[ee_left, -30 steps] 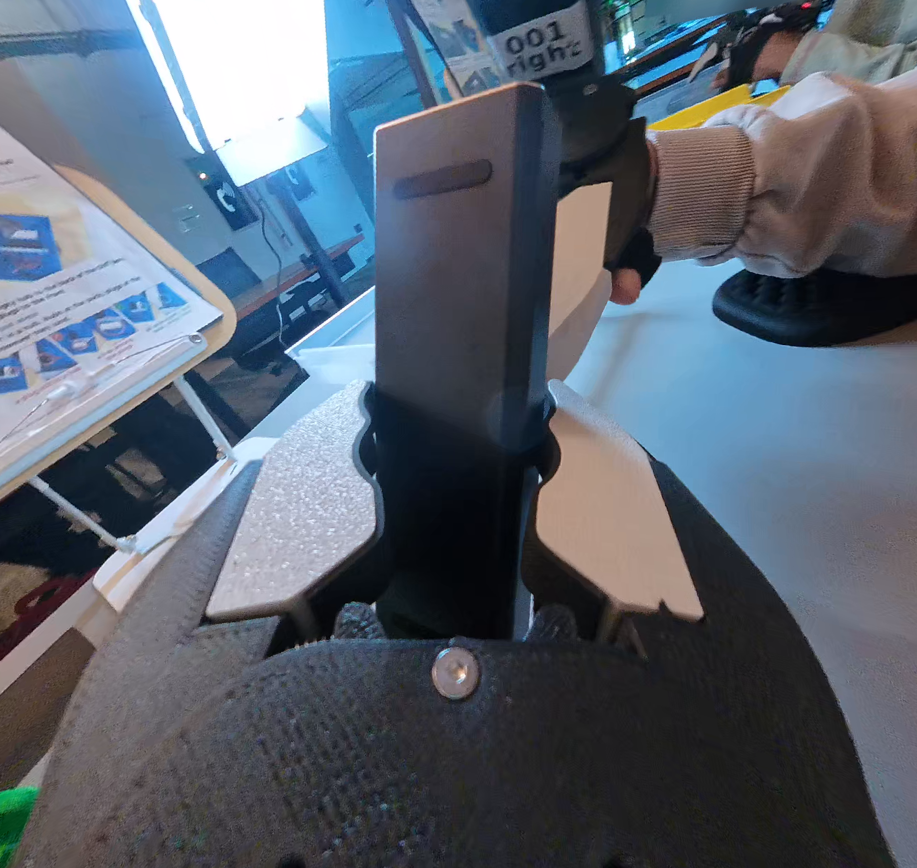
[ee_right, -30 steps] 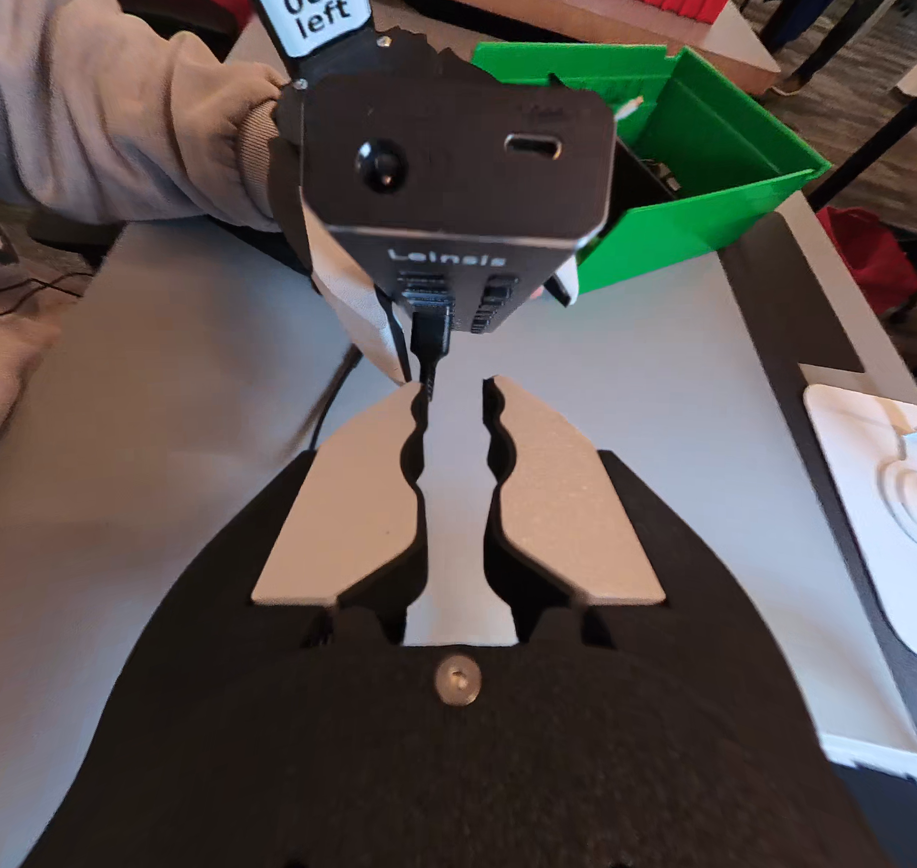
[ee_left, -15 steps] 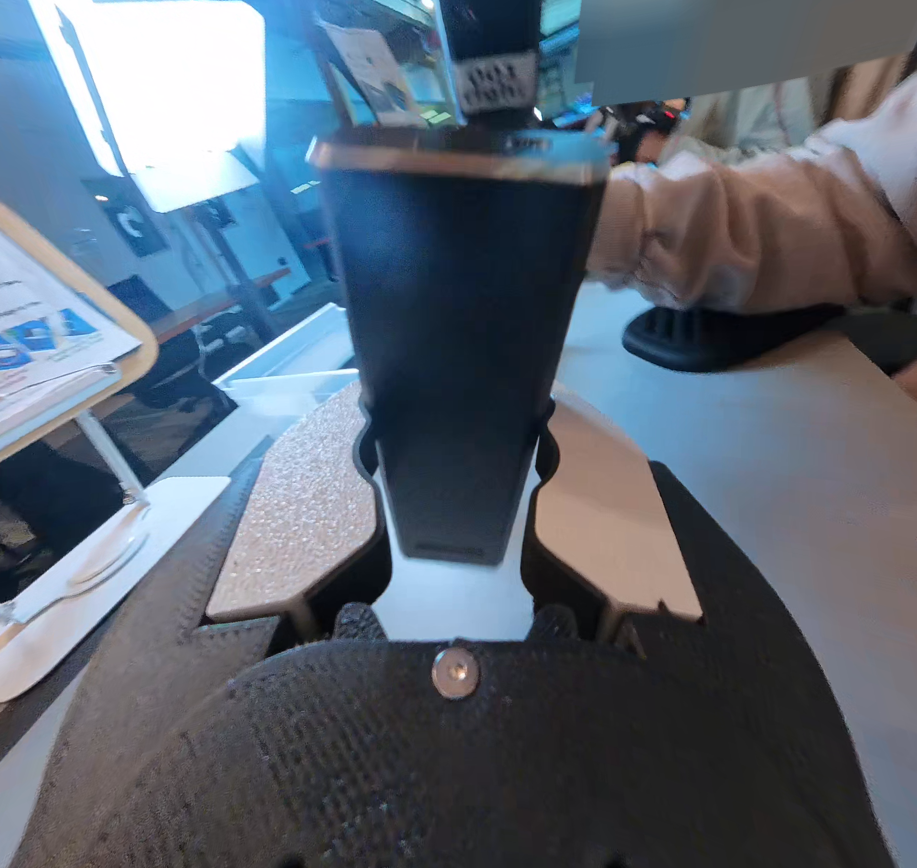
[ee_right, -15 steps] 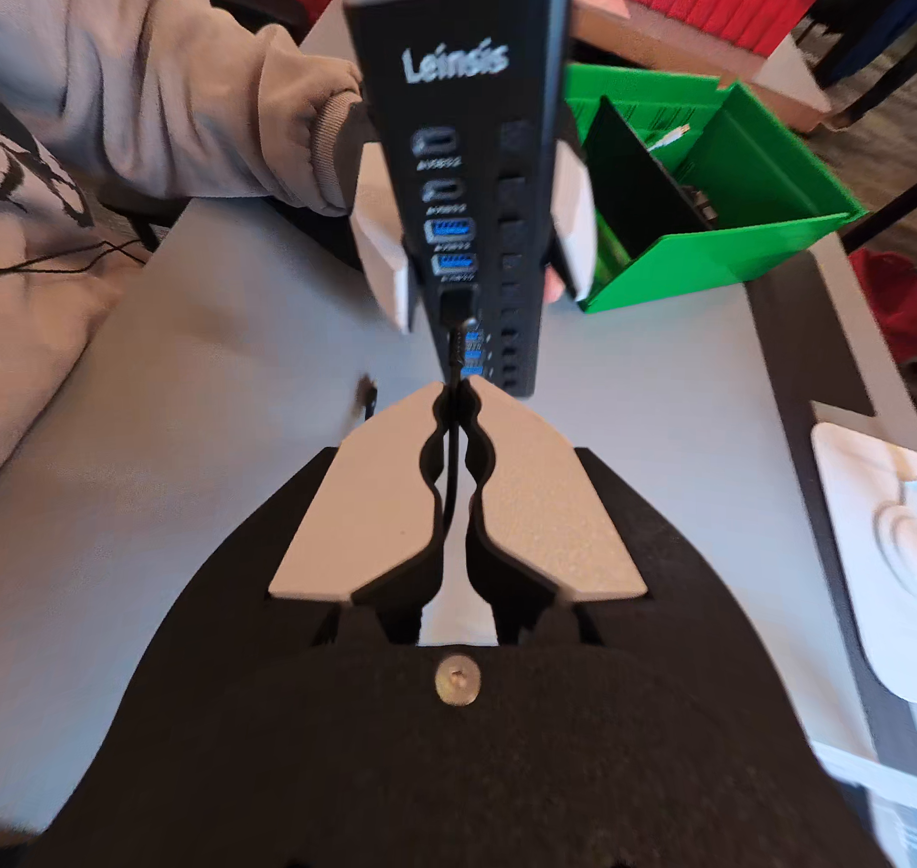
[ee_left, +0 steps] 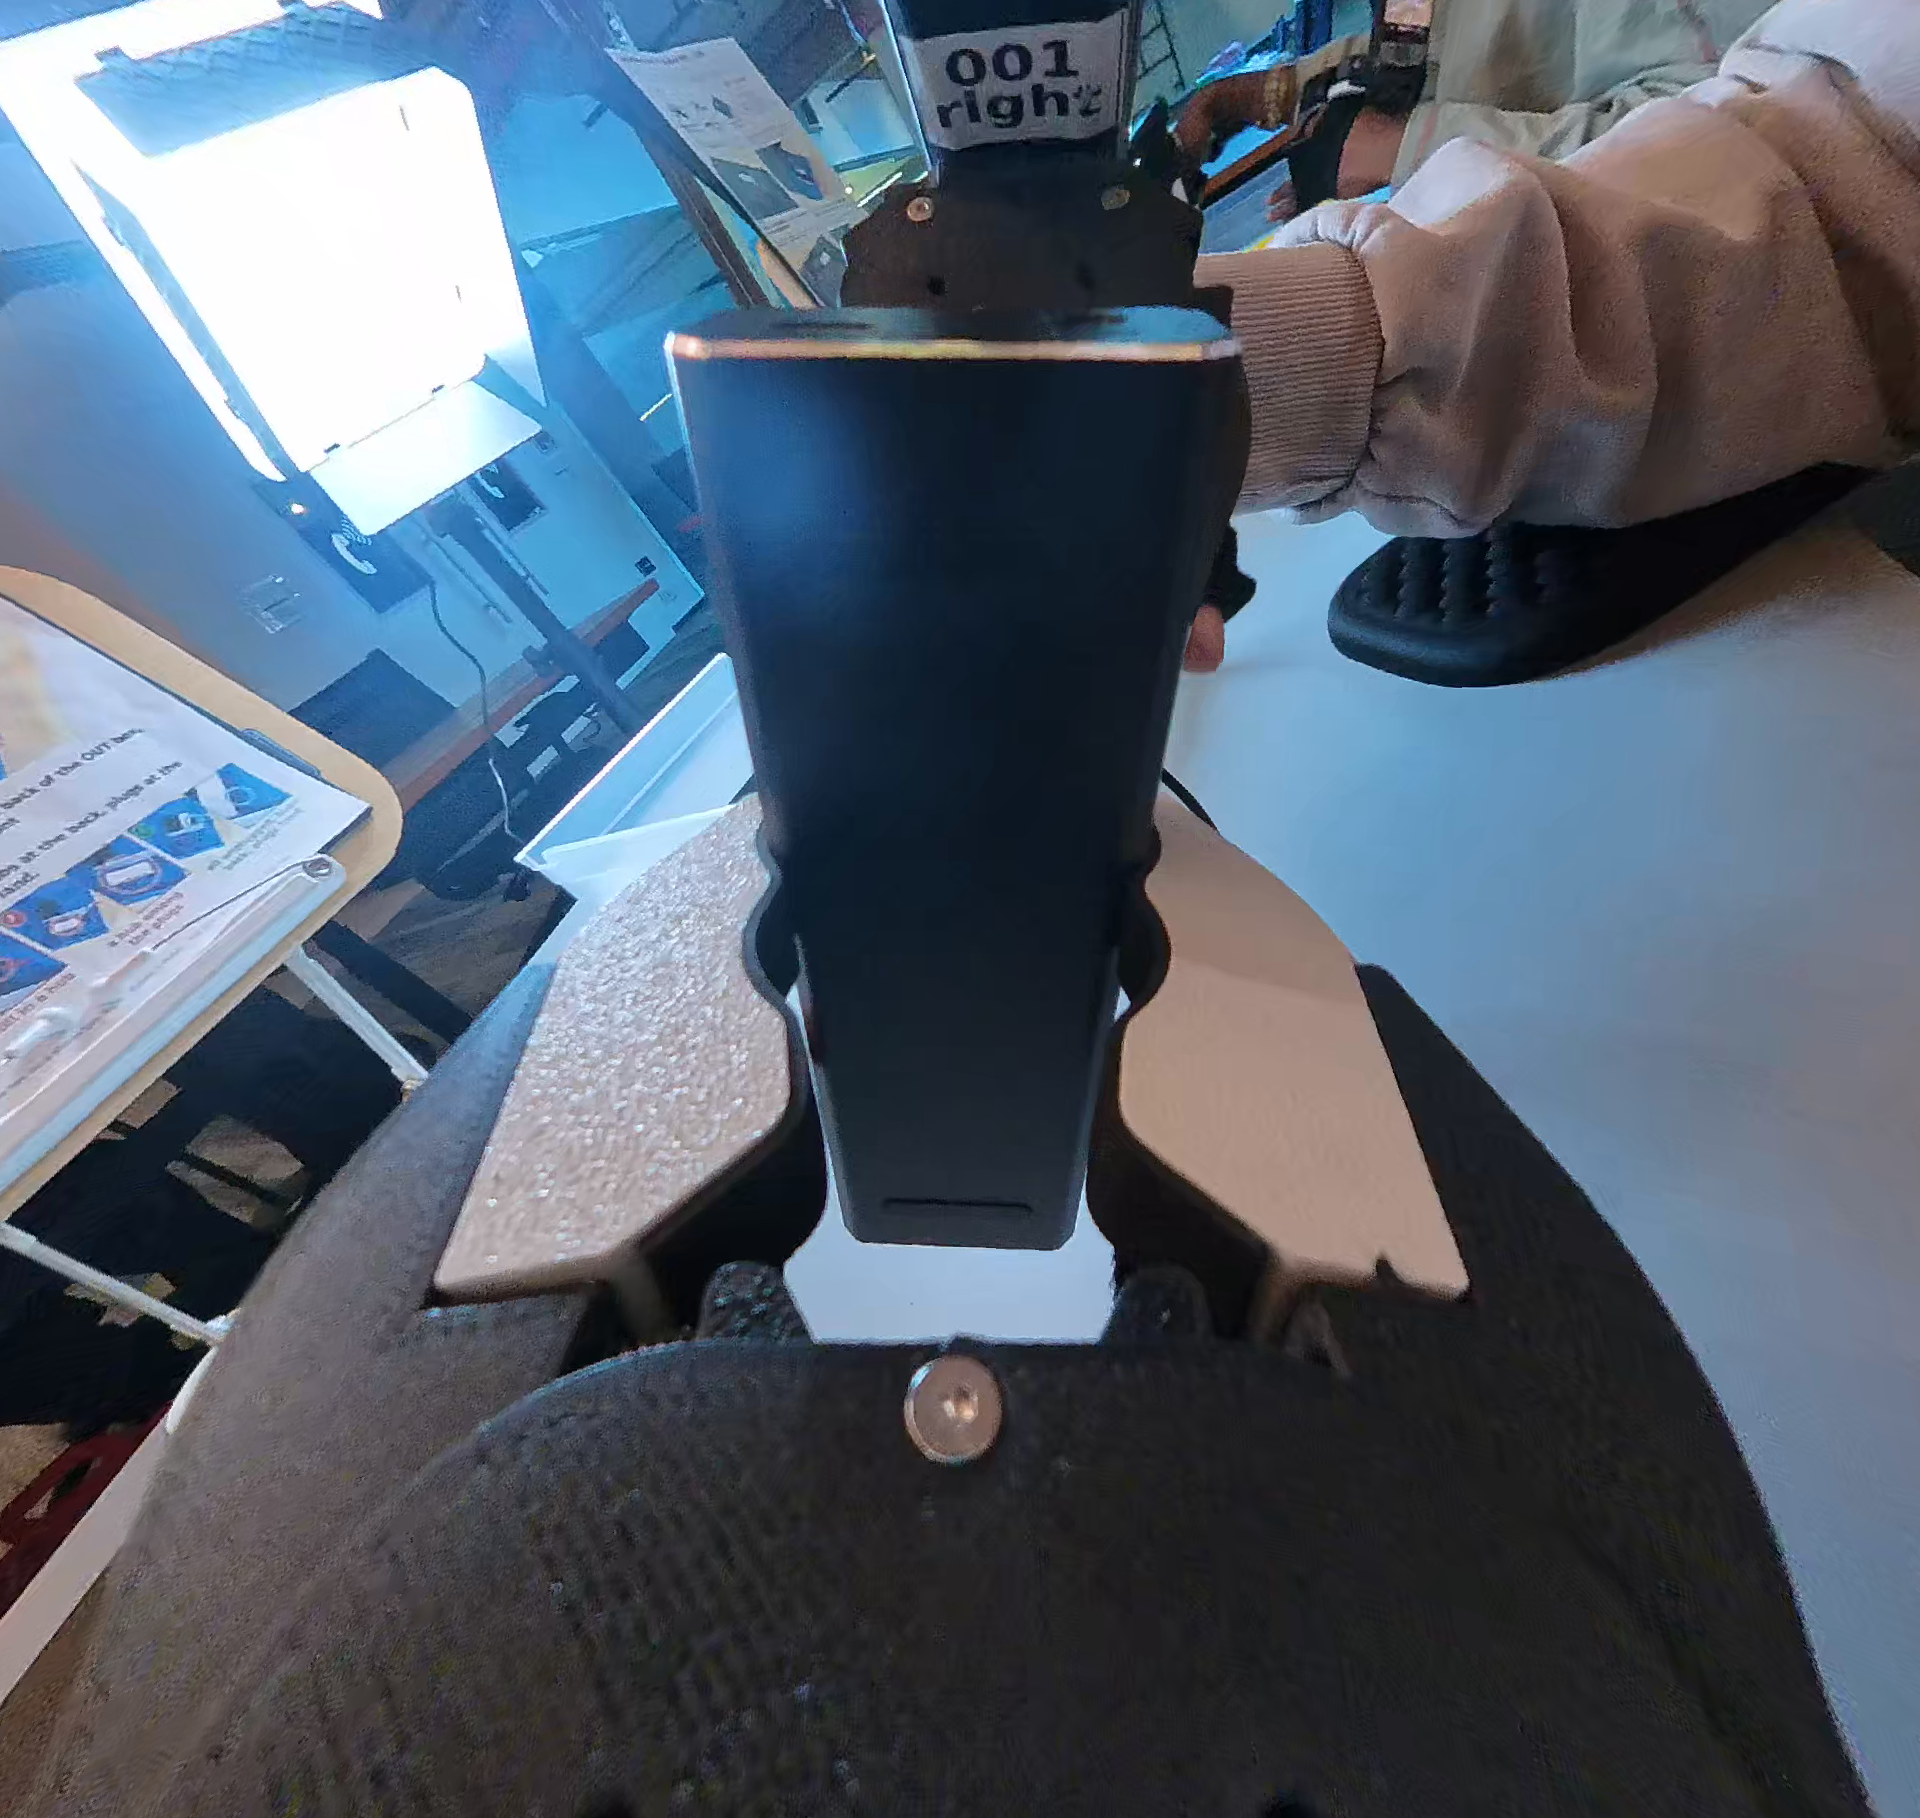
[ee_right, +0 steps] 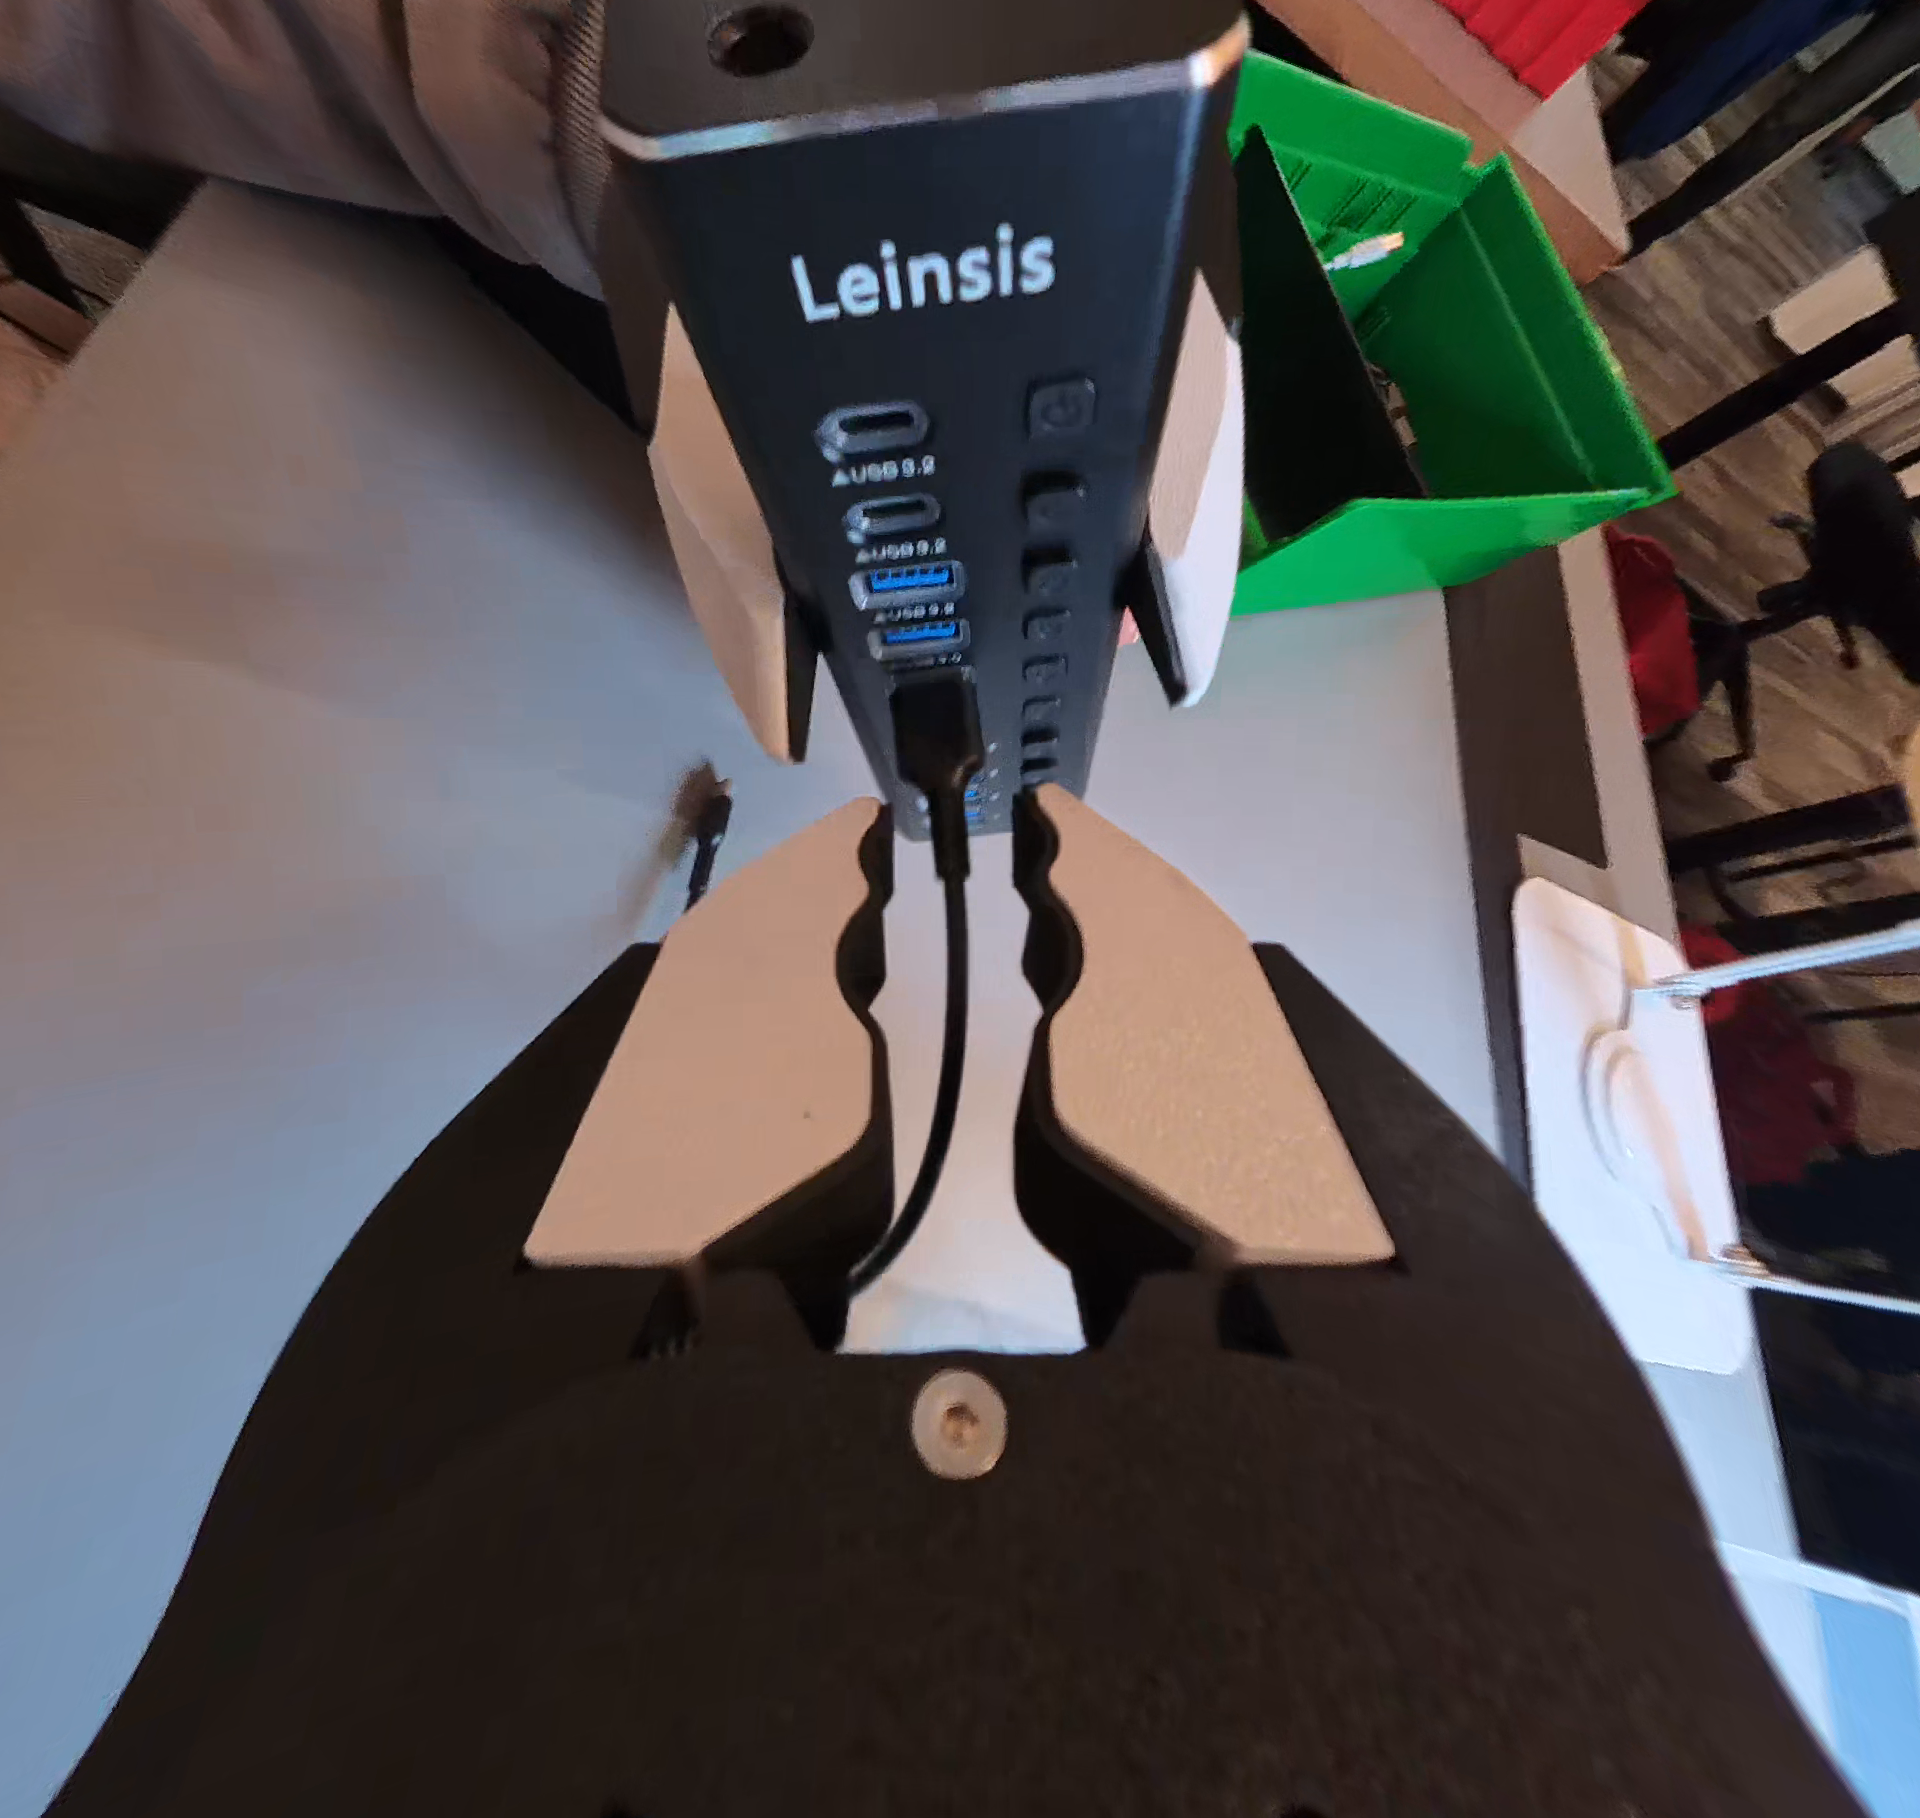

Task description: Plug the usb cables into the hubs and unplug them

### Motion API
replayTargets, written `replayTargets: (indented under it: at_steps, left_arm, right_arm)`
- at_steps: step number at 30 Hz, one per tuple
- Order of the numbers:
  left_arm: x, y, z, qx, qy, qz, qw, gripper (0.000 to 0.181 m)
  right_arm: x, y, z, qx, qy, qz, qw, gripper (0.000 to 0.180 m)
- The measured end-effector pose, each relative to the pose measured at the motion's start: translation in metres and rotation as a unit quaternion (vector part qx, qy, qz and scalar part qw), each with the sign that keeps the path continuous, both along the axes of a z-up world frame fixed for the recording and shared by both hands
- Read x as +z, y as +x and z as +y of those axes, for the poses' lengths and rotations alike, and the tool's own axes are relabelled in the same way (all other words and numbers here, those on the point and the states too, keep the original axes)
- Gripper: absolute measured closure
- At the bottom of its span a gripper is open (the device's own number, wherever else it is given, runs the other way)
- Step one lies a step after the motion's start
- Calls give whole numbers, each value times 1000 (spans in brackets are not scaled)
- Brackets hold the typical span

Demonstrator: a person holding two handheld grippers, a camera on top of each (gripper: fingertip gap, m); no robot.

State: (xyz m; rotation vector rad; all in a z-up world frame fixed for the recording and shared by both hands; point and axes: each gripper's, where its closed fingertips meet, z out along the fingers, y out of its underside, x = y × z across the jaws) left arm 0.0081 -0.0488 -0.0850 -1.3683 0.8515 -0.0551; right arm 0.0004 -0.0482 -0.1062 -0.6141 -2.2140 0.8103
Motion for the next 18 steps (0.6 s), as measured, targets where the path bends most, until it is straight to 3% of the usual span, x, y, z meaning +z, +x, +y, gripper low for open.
replayTargets:
  at_steps: [5,18]
  left_arm:
    - [-4,2,1,10,-1,29,1000,119]
    - [-2,-5,10,58,-28,86,994,119]
  right_arm:
    - [-3,-5,-11,16,35,30,999,163]
    - [0,4,8,26,30,-29,999,164]
